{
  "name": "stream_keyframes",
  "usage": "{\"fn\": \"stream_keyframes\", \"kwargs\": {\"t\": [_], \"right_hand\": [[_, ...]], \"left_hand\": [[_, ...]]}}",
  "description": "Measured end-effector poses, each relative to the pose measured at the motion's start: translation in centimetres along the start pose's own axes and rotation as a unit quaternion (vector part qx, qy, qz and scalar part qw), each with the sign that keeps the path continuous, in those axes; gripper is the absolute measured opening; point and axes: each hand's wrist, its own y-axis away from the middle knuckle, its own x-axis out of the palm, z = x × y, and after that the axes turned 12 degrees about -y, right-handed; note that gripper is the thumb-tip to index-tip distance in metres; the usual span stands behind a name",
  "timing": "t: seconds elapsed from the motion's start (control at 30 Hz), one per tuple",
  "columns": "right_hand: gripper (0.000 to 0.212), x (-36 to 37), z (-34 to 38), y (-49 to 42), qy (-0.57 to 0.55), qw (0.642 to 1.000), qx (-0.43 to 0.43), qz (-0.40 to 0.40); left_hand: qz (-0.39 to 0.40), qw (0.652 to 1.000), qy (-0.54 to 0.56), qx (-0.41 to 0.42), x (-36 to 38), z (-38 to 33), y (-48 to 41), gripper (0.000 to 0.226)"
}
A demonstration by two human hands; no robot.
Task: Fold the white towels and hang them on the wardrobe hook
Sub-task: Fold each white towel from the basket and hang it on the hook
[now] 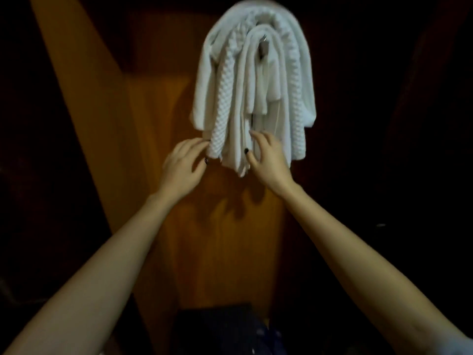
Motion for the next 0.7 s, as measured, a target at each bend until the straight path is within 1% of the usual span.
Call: {"fn": "stream_keyframes", "kwargs": {"t": [0.13,0.23,0.27,0.33,0.4,0.53,0.63,0.7], "right_hand": [[0.052,7.0,1.1,9.2,0.012,0.994,0.056,0.092],[0.052,12.1,2.5,17.0,0.002,0.98,0.074,0.182],[0.052,13.7,3.0,19.7,-0.003,0.973,0.079,0.216],[0.054,16.8,4.4,25.4,-0.009,0.953,0.094,0.289],[0.056,19.4,6.1,30.1,-0.008,0.929,0.1,0.357],[0.055,24.7,10.7,37.3,-0.005,0.877,0.065,0.477],[0.05,28.1,14.1,41.1,-0.017,0.841,0.029,0.539],[0.054,30.4,16.2,43.0,-0.047,0.816,0.016,0.576]], "left_hand": [[0.072,0.997,-0.013,-0.04,0.5,-1.0,12.2,0.041],[0.12,0.989,-0.037,-0.073,0.0,-1.7,22.6,0.041],[0.137,0.985,-0.046,-0.09,-0.3,-1.7,26.0,0.041],[0.175,0.97,-0.058,-0.157,-1.4,-1.2,33.2,0.04],[0.215,0.944,-0.077,-0.238,-3.1,-0.1,39.3,0.042],[0.265,0.872,-0.14,-0.388,-8.2,2.3,49.8,0.049],[0.294,0.815,-0.164,-0.472,-11.9,3.3,56.1,0.055],[0.297,0.785,-0.174,-0.516,-13.9,3.6,59.5,0.055]]}}
